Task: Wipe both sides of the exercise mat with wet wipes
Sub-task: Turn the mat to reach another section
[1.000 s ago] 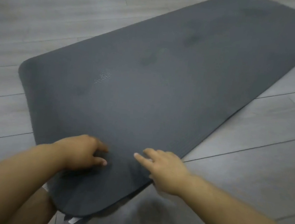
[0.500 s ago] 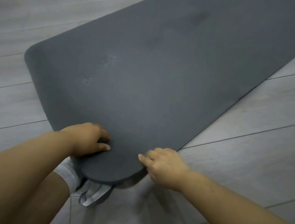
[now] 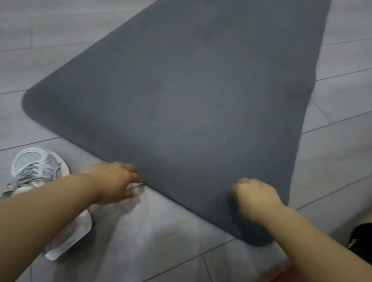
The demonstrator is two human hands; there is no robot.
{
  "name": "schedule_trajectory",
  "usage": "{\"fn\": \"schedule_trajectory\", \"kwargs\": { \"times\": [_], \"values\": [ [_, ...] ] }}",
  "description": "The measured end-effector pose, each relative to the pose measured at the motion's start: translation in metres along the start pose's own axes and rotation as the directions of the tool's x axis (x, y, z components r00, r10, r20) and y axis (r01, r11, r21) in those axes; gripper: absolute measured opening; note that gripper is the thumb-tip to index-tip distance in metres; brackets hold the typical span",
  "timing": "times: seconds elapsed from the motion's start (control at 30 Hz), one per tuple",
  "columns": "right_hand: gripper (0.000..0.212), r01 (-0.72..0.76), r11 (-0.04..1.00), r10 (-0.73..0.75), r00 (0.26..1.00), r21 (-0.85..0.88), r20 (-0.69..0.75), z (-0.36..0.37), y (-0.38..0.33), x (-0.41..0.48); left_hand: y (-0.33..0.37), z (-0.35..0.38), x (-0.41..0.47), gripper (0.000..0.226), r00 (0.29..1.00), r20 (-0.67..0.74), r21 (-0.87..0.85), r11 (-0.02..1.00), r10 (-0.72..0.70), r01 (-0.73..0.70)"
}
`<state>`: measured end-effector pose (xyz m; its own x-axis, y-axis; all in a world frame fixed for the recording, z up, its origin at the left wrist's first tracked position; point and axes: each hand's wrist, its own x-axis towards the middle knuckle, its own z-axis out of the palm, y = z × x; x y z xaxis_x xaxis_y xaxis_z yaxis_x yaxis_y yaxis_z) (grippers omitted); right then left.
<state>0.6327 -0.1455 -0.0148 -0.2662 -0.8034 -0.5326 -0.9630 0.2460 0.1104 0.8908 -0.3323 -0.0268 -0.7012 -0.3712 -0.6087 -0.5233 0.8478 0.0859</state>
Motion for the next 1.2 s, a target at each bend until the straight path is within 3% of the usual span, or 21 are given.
{"fn": "schedule_trajectory", "kwargs": {
  "times": [0.17, 0.23, 0.33, 0.43, 0.57, 0.67, 0.73, 0.83, 1.03, 1.1, 1.2],
  "values": [
    [0.036, 0.101, 0.989, -0.084, 0.986, 0.108, -0.146, 0.005, -0.045, 0.020, -0.011, -0.004, 0.012, 0.051, 0.997, -0.037, 0.064, 0.995, -0.072, 0.074],
    [0.050, 0.082, 0.984, -0.052, 0.982, 0.156, -0.183, 0.008, -0.056, 0.033, -0.021, -0.004, 0.015, 0.054, 0.991, -0.052, 0.084, 0.988, -0.124, 0.129],
    [0.080, 0.046, 0.967, -0.006, 0.988, 0.250, -0.157, 0.011, -0.066, 0.051, -0.039, -0.006, 0.027, 0.067, 0.976, -0.052, 0.128, 0.968, -0.213, 0.218],
    [0.089, 0.057, 0.965, -0.027, 0.992, 0.257, -0.120, 0.021, -0.068, 0.063, -0.058, -0.008, 0.044, 0.079, 0.964, -0.033, 0.196, 0.944, -0.263, 0.265],
    [0.082, 0.106, 0.980, -0.072, 0.978, 0.167, -0.198, 0.042, -0.068, 0.066, -0.087, -0.009, 0.059, 0.085, 0.982, -0.031, 0.331, 0.925, -0.186, 0.186],
    [0.094, 0.053, 0.988, -0.017, 0.970, 0.143, -0.241, 0.042, -0.068, 0.071, -0.098, -0.005, 0.065, 0.085, 0.989, -0.058, 0.401, 0.904, -0.136, 0.148],
    [0.103, 0.033, 0.989, 0.004, 0.968, 0.144, -0.249, 0.034, -0.068, 0.075, -0.102, -0.004, 0.068, 0.081, 0.985, -0.081, 0.375, 0.911, -0.155, 0.174],
    [0.098, -0.034, 0.996, 0.046, 0.988, 0.085, -0.149, 0.024, -0.059, 0.081, -0.105, -0.010, 0.073, 0.078, 0.978, -0.094, 0.275, 0.939, -0.188, 0.207],
    [0.104, -0.068, 0.997, 0.073, 0.978, 0.028, -0.198, 0.029, -0.063, 0.085, -0.105, 0.003, 0.056, 0.078, 0.970, -0.074, 0.191, 0.951, -0.231, 0.242],
    [0.110, -0.036, 0.999, 0.037, 0.969, 0.009, -0.245, 0.035, -0.063, 0.086, -0.105, 0.004, 0.043, 0.078, 0.968, -0.035, 0.173, 0.952, -0.250, 0.252],
    [0.101, 0.052, 0.997, -0.067, 0.965, -0.063, -0.255, 0.024, -0.060, 0.082, -0.095, 0.001, 0.026, 0.079, 0.959, 0.020, 0.146, 0.950, -0.281, 0.276]
  ]
}}
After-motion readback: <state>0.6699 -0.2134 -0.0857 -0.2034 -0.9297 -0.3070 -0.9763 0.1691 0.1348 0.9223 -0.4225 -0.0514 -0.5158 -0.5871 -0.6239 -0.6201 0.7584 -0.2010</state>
